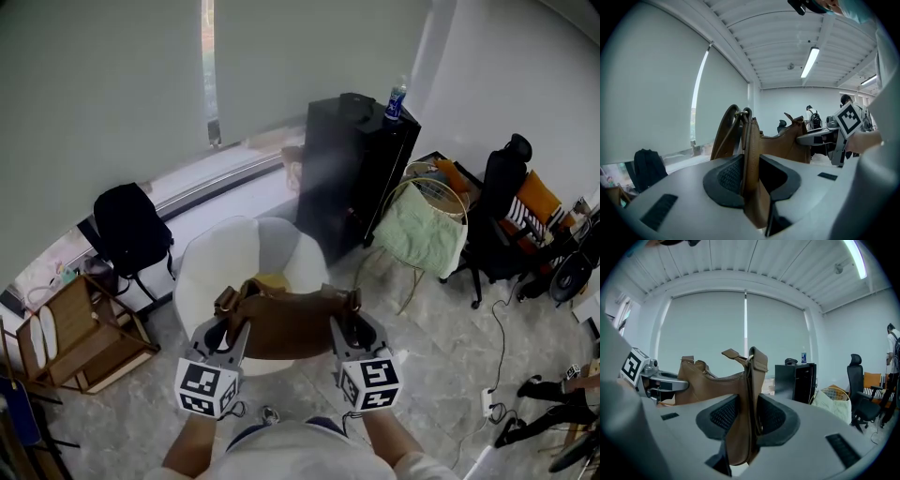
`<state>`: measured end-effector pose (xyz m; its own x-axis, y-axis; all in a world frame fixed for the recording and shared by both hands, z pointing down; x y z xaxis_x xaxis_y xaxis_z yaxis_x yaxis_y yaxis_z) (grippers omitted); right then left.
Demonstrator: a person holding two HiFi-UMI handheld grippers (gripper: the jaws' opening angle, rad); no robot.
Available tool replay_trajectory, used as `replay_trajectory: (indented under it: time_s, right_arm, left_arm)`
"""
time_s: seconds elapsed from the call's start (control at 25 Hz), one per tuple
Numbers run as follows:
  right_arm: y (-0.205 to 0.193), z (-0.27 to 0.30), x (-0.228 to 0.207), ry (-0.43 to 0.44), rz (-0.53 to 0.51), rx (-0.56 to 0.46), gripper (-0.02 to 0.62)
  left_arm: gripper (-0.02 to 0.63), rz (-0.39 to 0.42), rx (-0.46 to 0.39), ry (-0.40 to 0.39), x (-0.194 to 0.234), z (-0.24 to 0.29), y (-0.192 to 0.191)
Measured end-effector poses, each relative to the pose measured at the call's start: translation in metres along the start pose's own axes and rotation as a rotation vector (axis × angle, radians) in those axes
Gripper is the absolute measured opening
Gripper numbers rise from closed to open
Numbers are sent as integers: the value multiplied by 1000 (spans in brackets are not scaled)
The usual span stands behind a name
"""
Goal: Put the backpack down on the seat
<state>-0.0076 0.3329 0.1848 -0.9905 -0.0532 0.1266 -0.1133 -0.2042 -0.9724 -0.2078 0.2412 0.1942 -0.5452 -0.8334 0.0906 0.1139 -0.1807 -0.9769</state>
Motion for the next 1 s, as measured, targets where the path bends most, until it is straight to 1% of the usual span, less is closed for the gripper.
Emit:
replay_trajectory:
  time_s: [0.16, 0.36, 0.76, 1.0]
  right_arm:
    - [1, 19, 5, 2, 16, 7, 152]
    - [2, 38, -12, 21, 23, 25, 152]
    - [11, 72, -57, 105, -8, 18, 152]
    - [12, 88, -82, 169, -8, 27, 151]
  left_arm:
    - [104, -1, 12, -2, 20, 10, 2]
    - [104, -18, 27, 3, 23, 31, 5]
    - [104, -44, 4, 80, 14, 72, 17]
    - [104, -52, 15, 122, 5, 90, 22]
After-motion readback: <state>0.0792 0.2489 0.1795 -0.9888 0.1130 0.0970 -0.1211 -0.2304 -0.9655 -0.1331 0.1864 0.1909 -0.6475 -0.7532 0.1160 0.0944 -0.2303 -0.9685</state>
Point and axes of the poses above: the fingertips, and each gripper's own axes: z forward along the fingers, x to its left, y out of its top, the point moved 4 cm from there along -z, backward along the fingers, and after that the axes turned 6 degrees about -z, right-handed, at the moved point
